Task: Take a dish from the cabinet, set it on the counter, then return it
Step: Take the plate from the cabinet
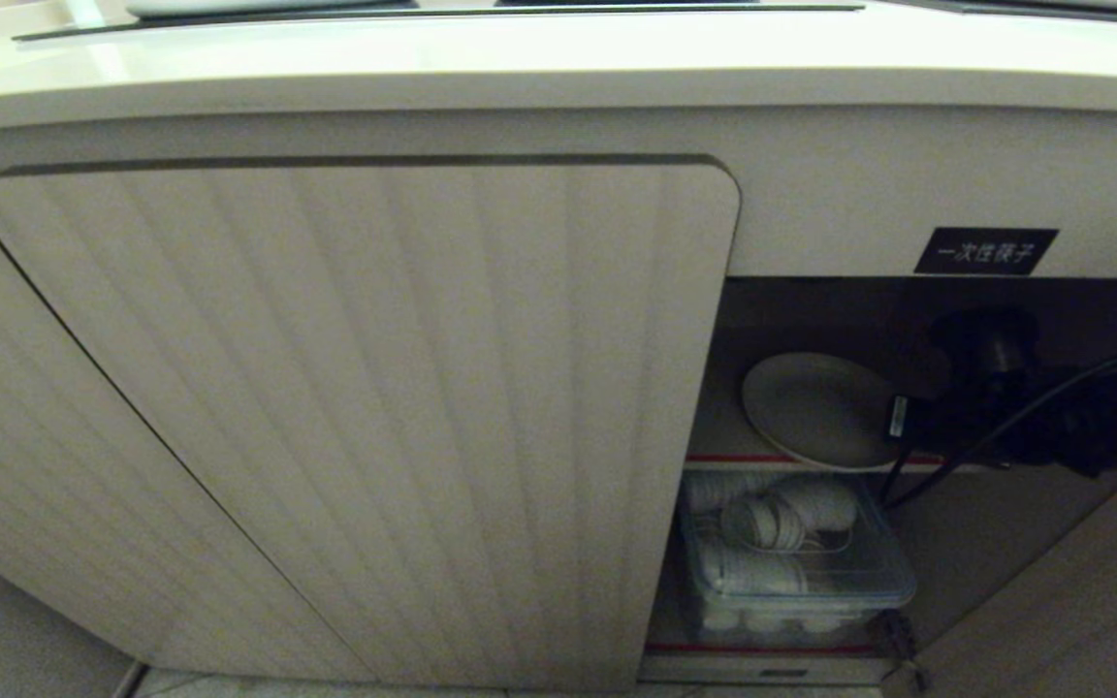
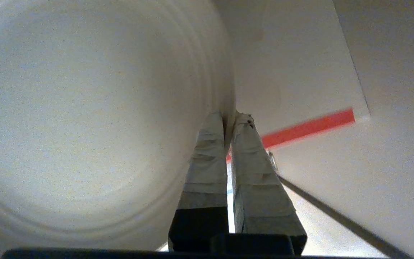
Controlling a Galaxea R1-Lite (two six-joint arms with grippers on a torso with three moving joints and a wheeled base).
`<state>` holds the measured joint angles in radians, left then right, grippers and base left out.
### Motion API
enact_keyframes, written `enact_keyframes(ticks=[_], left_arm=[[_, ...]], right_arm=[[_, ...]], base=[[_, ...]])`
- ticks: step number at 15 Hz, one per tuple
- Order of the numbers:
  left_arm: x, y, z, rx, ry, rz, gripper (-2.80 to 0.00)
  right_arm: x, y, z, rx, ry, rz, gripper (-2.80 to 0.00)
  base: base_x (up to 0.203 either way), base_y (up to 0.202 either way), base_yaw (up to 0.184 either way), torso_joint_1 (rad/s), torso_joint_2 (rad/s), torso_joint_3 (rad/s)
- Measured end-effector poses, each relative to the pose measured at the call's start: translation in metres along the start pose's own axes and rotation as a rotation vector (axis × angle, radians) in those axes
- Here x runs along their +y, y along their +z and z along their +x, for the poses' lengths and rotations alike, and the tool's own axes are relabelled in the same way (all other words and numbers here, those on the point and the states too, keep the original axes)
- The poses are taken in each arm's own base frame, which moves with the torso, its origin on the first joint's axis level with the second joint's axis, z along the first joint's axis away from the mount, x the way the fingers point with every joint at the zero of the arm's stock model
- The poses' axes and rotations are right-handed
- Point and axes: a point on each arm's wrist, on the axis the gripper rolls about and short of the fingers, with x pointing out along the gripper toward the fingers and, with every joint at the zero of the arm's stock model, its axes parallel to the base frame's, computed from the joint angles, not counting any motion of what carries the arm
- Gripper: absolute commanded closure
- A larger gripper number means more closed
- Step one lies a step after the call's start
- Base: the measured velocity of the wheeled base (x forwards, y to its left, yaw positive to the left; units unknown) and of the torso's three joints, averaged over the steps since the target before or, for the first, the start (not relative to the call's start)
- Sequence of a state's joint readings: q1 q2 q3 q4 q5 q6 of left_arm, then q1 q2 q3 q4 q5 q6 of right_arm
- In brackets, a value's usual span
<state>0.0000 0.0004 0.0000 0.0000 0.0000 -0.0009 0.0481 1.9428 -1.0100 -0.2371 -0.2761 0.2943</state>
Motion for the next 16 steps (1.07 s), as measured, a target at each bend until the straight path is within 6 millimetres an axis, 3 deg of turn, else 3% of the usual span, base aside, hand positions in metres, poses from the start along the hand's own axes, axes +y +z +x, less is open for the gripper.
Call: enact_keyframes(ticks=[16], left_arm=[[0.0, 0.0, 0.0, 0.0, 0.0, 0.0, 0.0]], right_arm=[[-0.005, -0.017, -0.046, -0.01, 0.036, 0.079, 0.0]], base=[[0.0, 0.0, 0.0, 0.0, 0.0, 0.0]])
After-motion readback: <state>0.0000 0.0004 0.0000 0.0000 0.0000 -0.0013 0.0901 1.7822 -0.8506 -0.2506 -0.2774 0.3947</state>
